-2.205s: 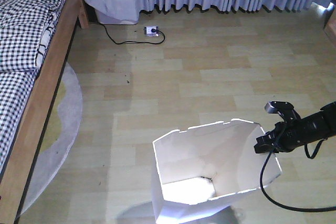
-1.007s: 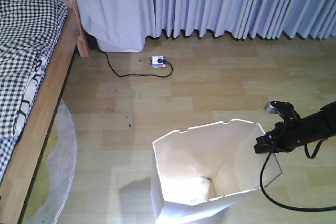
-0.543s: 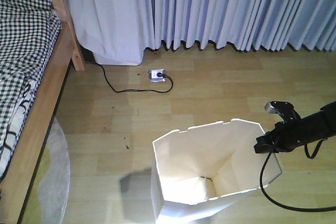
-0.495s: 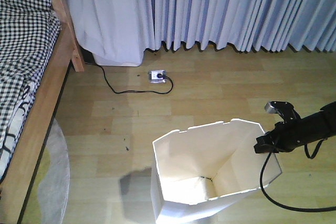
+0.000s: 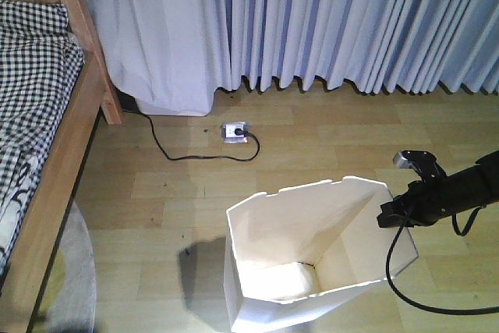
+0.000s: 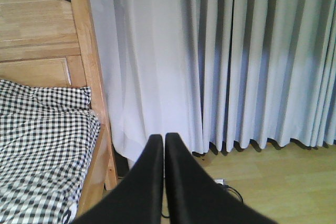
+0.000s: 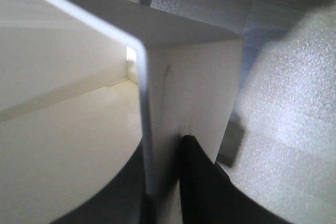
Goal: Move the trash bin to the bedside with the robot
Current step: 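Carry the bin with the right gripper toward the bedside by the curtains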
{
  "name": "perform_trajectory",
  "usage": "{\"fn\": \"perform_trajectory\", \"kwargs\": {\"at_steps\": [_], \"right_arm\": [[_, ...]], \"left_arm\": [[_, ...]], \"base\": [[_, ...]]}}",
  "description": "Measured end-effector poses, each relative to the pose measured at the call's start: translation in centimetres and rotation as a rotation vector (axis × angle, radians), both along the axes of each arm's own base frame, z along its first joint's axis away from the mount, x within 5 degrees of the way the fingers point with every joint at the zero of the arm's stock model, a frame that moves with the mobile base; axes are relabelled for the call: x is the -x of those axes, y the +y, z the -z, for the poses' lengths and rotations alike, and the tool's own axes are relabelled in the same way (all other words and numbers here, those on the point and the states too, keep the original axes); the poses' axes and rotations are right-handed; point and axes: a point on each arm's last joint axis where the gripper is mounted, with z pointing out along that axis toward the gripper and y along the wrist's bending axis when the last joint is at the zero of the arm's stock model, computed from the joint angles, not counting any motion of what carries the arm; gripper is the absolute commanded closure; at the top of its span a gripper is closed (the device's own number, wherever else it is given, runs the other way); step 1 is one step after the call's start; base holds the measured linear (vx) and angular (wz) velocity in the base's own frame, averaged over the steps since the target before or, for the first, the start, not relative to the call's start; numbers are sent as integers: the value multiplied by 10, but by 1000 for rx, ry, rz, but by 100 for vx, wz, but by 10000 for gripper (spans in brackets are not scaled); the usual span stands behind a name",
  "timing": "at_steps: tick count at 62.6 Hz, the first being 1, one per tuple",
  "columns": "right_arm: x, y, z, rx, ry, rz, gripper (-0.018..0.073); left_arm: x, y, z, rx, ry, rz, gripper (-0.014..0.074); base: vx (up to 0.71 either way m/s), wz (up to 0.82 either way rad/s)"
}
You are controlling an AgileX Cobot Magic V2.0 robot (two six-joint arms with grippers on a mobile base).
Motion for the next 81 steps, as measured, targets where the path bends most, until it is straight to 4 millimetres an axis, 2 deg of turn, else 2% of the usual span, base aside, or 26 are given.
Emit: {"fn": "perform_trajectory", "kwargs": {"at_steps": [81], "right_arm": [[0, 0, 0, -4, 0, -3, 561]], "left_arm": [[0, 0, 0, 0, 0, 0, 603]], "base": [[21, 2]]}}
